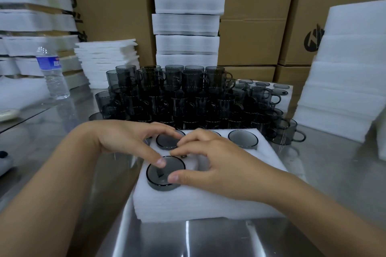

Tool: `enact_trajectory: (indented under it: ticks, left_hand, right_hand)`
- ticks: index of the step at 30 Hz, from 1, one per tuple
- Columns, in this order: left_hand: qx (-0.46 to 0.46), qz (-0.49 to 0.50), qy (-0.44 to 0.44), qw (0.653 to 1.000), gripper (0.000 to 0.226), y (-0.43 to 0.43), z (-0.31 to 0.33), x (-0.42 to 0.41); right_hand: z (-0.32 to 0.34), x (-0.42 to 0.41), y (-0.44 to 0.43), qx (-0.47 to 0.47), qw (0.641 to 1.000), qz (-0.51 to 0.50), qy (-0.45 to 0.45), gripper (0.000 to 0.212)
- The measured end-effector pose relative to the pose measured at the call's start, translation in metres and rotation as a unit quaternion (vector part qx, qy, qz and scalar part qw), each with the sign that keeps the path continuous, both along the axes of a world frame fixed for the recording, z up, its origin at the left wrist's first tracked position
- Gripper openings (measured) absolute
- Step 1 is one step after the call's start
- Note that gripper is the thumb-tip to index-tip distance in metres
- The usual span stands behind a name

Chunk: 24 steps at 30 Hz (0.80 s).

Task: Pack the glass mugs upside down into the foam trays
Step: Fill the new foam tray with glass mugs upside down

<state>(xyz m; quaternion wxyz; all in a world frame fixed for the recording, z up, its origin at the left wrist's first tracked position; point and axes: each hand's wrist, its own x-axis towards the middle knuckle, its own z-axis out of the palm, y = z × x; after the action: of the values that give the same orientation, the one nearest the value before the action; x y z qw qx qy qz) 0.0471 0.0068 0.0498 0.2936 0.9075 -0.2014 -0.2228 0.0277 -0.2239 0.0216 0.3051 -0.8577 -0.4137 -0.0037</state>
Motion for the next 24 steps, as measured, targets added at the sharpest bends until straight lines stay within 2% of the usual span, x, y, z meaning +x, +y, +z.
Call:
enact_trajectory:
  ticks: [3, 6, 9, 12, 15, 18, 24]
  left_hand:
    - [-0.04, 0.097, -0.054, 0.993, 0.059, -0.009, -0.002, 0.003]
    - [-0.09, 0.229, -0.17, 0.954, 0.039, -0.029, -0.011, 0.009]
    - [-0.094, 0.207, -0.292, 0.929, 0.027, -0.059, -0.019, 0.004]
    - [-0.088, 0.116, -0.304, 0.941, 0.026, -0.079, -0.021, -0.007]
    - [0.002, 0.026, -0.357, 0.934, 0.017, -0.086, -0.023, -0.011]
    - [0.007, 0.021, -0.381, 0.924, 0.014, -0.086, -0.022, -0.013]
    - [-0.02, 0.032, -0.382, 0.923, 0.012, -0.086, -0.023, -0.011]
  right_hand:
    - [0.011, 0.006, -0.007, 0.089, 0.995, -0.028, 0.034, 0.033]
    - [0.023, 0.025, -0.019, 0.227, 0.968, -0.108, 0.011, 0.012]
    - [0.028, 0.05, -0.038, 0.294, 0.932, -0.209, -0.048, 0.01]
    - [0.022, 0.075, -0.058, 0.288, 0.912, -0.283, -0.075, 0.015]
    - [0.009, 0.097, -0.074, 0.228, 0.905, -0.355, -0.056, 0.022]
    - [-0.002, 0.109, -0.081, 0.18, 0.904, -0.385, -0.035, 0.029]
    - [-0.007, 0.107, -0.079, 0.185, 0.924, -0.336, 0.001, 0.031]
